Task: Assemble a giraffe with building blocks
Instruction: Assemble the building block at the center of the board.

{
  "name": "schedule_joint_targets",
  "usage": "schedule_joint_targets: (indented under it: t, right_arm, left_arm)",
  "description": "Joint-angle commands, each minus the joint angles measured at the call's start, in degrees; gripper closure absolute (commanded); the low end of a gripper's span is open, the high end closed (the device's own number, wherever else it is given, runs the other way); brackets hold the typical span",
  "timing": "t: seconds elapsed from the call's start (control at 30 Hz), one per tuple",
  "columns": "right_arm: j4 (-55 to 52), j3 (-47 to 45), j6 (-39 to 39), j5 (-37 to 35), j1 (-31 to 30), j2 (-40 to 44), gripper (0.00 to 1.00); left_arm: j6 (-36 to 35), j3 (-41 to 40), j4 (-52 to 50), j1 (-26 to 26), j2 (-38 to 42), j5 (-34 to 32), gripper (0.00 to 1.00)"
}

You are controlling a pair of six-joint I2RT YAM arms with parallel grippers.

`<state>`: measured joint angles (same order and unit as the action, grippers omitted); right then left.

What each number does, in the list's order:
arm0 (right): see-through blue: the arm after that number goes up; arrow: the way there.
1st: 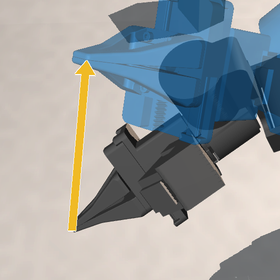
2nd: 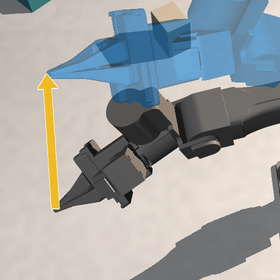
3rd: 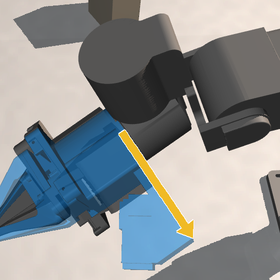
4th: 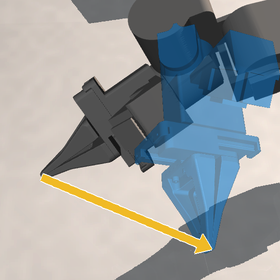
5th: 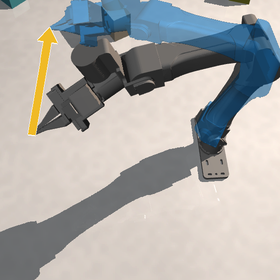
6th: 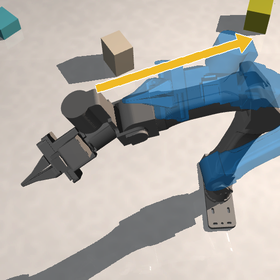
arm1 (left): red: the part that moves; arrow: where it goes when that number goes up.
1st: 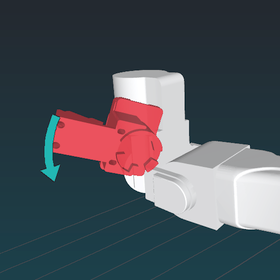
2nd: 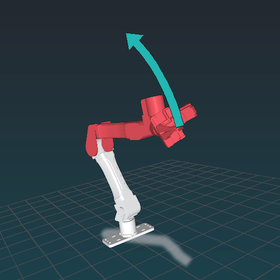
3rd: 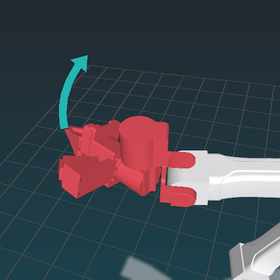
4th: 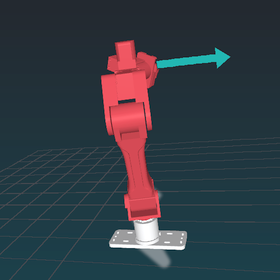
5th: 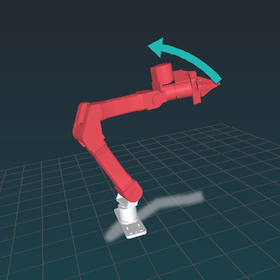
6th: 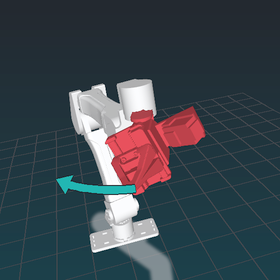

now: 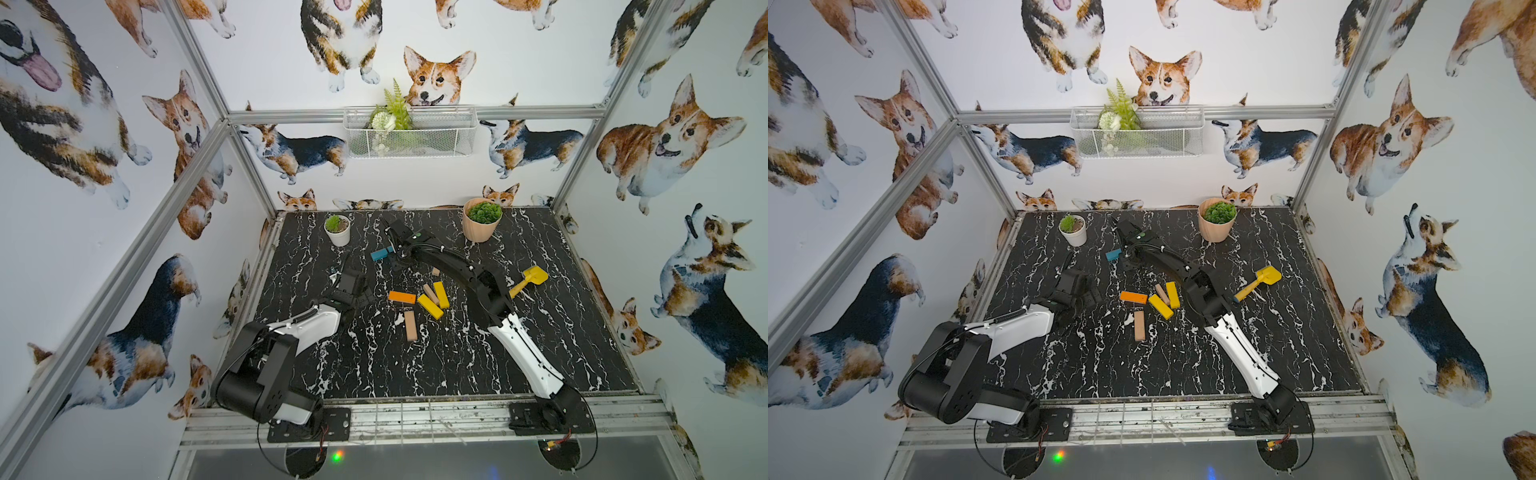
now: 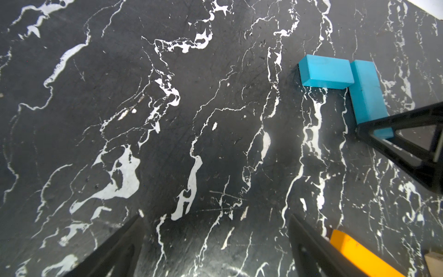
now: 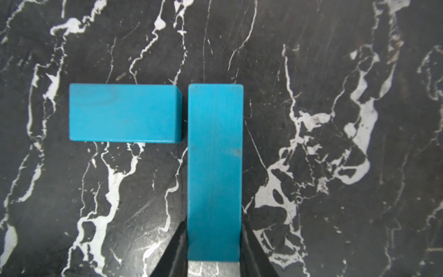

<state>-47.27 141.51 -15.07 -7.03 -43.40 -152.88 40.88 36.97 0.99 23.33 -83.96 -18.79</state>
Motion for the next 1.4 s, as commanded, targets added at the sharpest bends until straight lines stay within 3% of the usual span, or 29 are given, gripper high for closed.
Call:
schedule_joint_targets:
  t: [0.0,0.93,1.07,1.27,1.37]
  right_arm:
    - [-2.06,0.12,1.03,0.44,-0.42,-0.87,0.78]
    - [-2.56,-3.61,3.06,-2.38,-1.09,0.29,0.76]
    - [-2.48,-4.26,3.03,-2.58,-1.17,0.73,0.69]
    - [-2.22,-4.4,3.09,-2.38,-1.18,1.38,0.5]
    - [-2.04,-4.4,3.09,-2.16,-1.19,1.77,0.47]
  left_arm:
    - [0.1,0.29,1.08,0.0,0.15,-0.33,0.04]
    - [-0.28,0.28,1.2,-0.04,0.47,-0.07,0.04]
    - [-0.28,0.38,1.27,0.01,0.31,-0.01,0.04]
    - [-0.29,0.31,1.29,-0.03,0.31,0.11,0.04]
    - [-0.28,0.38,1.3,-0.04,0.35,0.07,0.04]
